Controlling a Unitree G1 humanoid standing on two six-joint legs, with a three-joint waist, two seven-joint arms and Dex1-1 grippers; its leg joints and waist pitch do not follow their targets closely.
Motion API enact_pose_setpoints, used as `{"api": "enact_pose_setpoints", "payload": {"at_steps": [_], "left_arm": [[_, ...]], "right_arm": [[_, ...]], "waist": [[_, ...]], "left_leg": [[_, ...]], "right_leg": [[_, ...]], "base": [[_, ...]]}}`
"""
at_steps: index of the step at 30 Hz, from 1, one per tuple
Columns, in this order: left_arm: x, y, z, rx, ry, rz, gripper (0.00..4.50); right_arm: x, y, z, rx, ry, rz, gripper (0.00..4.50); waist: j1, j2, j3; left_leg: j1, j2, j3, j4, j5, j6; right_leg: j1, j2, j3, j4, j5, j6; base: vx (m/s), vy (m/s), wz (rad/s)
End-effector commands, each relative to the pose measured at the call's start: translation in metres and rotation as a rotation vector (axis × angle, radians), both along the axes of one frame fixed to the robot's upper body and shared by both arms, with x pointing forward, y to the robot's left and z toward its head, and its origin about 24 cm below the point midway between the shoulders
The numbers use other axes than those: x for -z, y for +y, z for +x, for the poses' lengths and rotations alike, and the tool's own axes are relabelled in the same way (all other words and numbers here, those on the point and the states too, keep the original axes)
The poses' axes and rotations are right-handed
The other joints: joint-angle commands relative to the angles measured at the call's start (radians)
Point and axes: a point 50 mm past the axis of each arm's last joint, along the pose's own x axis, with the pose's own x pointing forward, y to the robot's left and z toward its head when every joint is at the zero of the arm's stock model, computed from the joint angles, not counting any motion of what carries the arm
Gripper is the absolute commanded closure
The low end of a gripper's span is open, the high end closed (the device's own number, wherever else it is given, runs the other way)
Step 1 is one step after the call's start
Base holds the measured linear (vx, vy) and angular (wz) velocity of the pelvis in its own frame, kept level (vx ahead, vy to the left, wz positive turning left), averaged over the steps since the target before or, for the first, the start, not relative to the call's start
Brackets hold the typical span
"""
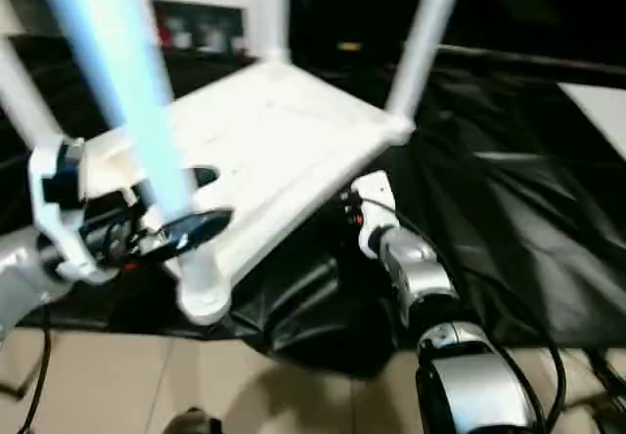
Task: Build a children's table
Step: Rotate table base
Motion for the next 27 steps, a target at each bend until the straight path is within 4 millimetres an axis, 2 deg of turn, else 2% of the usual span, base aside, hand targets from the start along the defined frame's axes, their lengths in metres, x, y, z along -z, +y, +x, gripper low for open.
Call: {"api": "enact_pose_setpoints", "payload": {"at_steps": [1,2,3,6,9,10,12,14,15,16,18,19,21,24,27], "left_arm": [[0.002,-0.002,0.002,0.007,0.001,0.024,0.02],[0.003,-0.004,0.004,0.006,0.002,0.029,0.02],[0.003,-0.005,0.005,0.005,0.002,0.029,0.02],[0.002,-0.010,0.011,0.008,-0.002,0.028,0.02],[0.000,-0.020,0.019,0.009,-0.016,0.024,0.02],[-0.001,-0.025,0.023,0.014,-0.020,0.019,0.02],[-0.002,-0.036,0.028,0.039,-0.031,0.020,0.02],[-0.002,-0.047,0.036,0.038,-0.042,0.034,0.02],[-0.001,-0.052,0.039,0.037,-0.045,0.038,0.02],[0.001,-0.058,0.042,0.049,-0.042,0.044,0.02],[0.001,-0.063,0.041,0.074,-0.044,0.045,0.02],[0.001,-0.066,0.040,0.091,-0.044,0.037,0.02],[-0.003,-0.075,0.036,0.145,-0.039,0.005,0.02],[-0.005,-0.081,0.034,0.173,-0.043,-0.017,0.02],[-0.008,-0.094,0.032,0.211,-0.050,-0.048,0.02]], "right_arm": [[-0.010,0.000,0.006,-0.006,-0.040,0.010,0.86],[-0.011,0.001,0.007,-0.011,-0.044,0.013,0.86],[-0.012,0.001,0.007,-0.016,-0.050,0.009,0.86],[-0.015,0.004,0.009,-0.023,-0.055,0.021,0.86],[-0.016,0.009,0.010,-0.039,-0.053,0.031,0.86],[-0.016,0.012,0.010,-0.049,-0.050,0.034,0.86],[-0.015,0.019,0.010,-0.076,-0.043,0.032,0.86],[-0.013,0.028,0.008,-0.115,-0.032,0.032,0.86],[-0.012,0.033,0.007,-0.134,-0.022,0.037,0.86],[-0.010,0.039,0.005,-0.166,-0.012,0.043,0.86],[-0.009,0.045,0.003,-0.197,-0.006,0.054,0.86],[-0.007,0.048,0.002,-0.205,0.000,0.054,0.86],[-0.005,0.053,0.000,-0.223,0.014,0.069,0.86],[-0.005,0.057,-0.001,-0.233,0.021,0.082,0.86],[-0.004,0.064,-0.003,-0.260,0.024,0.089,0.86]], "waist": [[-0.006,0.010,-0.068],[-0.010,0.010,-0.062],[-0.014,0.008,-0.059],[-0.016,0.011,-0.056],[-0.013,0.012,-0.056],[-0.014,0.008,-0.056],[-0.013,0.010,-0.056],[-0.014,0.009,-0.055],[-0.013,0.009,-0.052],[-0.015,0.009,-0.052],[-0.020,0.005,-0.053],[-0.021,0.005,-0.053],[-0.025,0.002,-0.058],[-0.026,0.000,-0.057],[-0.026,-0.002,-0.054]], "left_leg": [[0.048,0.008,-0.005,-0.061,-0.044,-0.005],[0.050,0.009,-0.002,-0.064,-0.077,-0.011],[0.048,0.008,0.001,-0.068,-0.108,-0.019],[0.054,0.010,0.007,-0.074,-0.161,-0.042],[0.061,0.012,0.011,-0.081,-0.175,-0.048],[0.056,0.011,0.010,-0.084,-0.171,-0.046],[0.062,0.012,0.012,-0.086,-0.187,-0.046],[0.060,0.012,0.012,-0.091,-0.188,-0.045],[0.061,0.010,0.015,-0.092,-0.212,-0.048],[0.060,0.011,0.014,-0.096,-0.235,-0.056],[0.051,0.009,0.012,-0.101,-0.228,-0.060],[0.051,0.009,0.012,-0.101,-0.229,-0.059],[0.047,0.007,0.013,-0.097,-0.191,-0.050],[0.049,0.004,0.016,-0.094,-0.174,-0.031],[0.053,0.005,0.020,-0.092,-0.196,-0.022]], "right_leg": [[0.033,-0.079,0.032,-0.079,0.461,-0.071],[0.026,-0.082,0.036,-0.087,0.411,-0.087],[0.028,-0.085,0.041,-0.094,0.354,-0.099],[0.021,-0.091,0.047,-0.106,0.230,-0.127],[0.015,-0.094,0.050,-0.114,0.187,-0.132],[0.018,-0.095,0.050,-0.115,0.176,-0.135],[0.011,-0.098,0.052,-0.120,0.149,-0.144],[0.013,-0.099,0.050,-0.124,0.131,-0.147],[0.007,-0.101,0.052,-0.130,0.096,-0.144],[0.010,-0.106,0.052,-0.132,0.061,-0.144],[0.017,-0.107,0.047,-0.130,0.049,-0.143],[0.016,-0.107,0.046,-0.131,0.047,-0.142],[0.020,-0.108,0.045,-0.125,0.102,-0.150],[0.014,-0.106,0.044,-0.124,0.151,-0.160],[0.010,-0.109,0.049,-0.130,0.129,-0.176]], "base": [[0.000,0.000,0.00],[0.000,0.000,0.00],[0.000,0.000,0.00],[-0.034,0.021,-0.02],[0.000,0.000,0.00],[0.000,0.000,0.00],[0.000,0.000,0.00],[0.000,0.000,0.00],[0.000,0.000,0.00],[0.000,0.000,0.00],[0.000,0.000,0.00],[0.000,0.000,0.00],[0.000,0.000,0.00],[0.000,0.000,0.00],[0.000,0.000,0.00]]}}
